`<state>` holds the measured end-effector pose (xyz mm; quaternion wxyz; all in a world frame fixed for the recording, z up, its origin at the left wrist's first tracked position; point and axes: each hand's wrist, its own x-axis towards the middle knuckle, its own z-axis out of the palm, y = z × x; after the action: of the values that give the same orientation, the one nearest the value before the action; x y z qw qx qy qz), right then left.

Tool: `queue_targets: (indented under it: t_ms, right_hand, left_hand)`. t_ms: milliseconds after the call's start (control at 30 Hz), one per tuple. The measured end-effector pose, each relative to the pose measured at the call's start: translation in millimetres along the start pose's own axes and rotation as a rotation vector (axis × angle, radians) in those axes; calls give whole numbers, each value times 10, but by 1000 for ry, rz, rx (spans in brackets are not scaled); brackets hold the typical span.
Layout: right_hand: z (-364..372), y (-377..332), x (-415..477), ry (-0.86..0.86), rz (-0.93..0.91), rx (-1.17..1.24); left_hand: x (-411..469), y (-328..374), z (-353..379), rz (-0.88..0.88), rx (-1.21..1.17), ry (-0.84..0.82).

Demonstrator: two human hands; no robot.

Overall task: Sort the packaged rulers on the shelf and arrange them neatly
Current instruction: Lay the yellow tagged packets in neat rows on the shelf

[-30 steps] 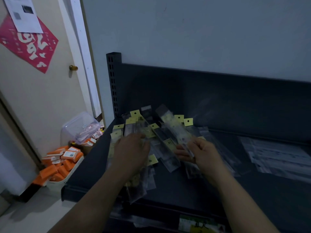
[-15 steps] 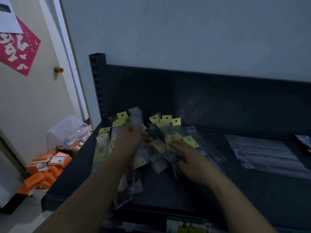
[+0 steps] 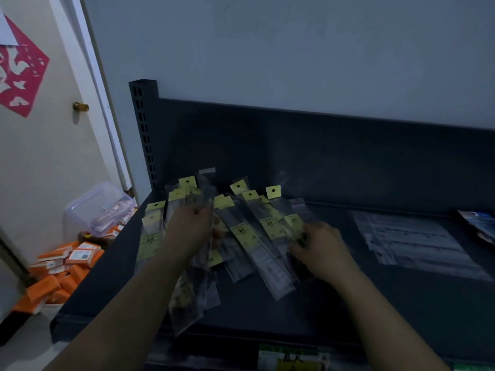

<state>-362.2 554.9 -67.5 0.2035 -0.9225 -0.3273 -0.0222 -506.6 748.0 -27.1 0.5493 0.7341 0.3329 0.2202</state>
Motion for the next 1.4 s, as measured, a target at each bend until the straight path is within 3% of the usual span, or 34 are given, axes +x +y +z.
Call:
queue_targets:
  t_ms: [133, 300, 367, 433, 467, 567, 667, 967, 1167, 1300, 1400]
  right_hand:
    - [-88, -25, 16, -13, 54, 21]
    - [-151, -143, -167, -137, -210, 151]
    - [-168, -163, -230, -228, -232, 283]
    - [-211, -109, -228, -218, -177, 343]
    - [-219, -38, -197, -120, -142, 316]
    - [-238, 168, -107, 117, 30, 49]
    - [-293, 169, -115, -26, 195, 88]
    - [-426, 111, -15, -258, 359, 175]
    - [-524, 142, -109, -37, 382, 550]
    - [-476, -201, -235, -208, 334, 1053]
    - [-334, -381, -305, -360, 258, 1083]
  left_hand:
    - [-5, -21, 1, -31, -21, -8]
    - [-14, -33, 36, -29, -20, -25]
    - [-16, -27, 43, -23, -25, -24]
    - [-13, -22, 47, -23, -32, -24]
    - [-13, -17, 47, -24, -39, -25]
    - [-18, -7, 52, -13, -61, -28]
    - [-45, 4, 70, 16, -25, -32]
    - [-80, 27, 135, -6, -146, -59]
    - [-142, 46, 256, -61, -297, -128]
    - [-233, 138, 484, -110, -348, -225]
    - [-271, 160, 619, -47, -236, -248]
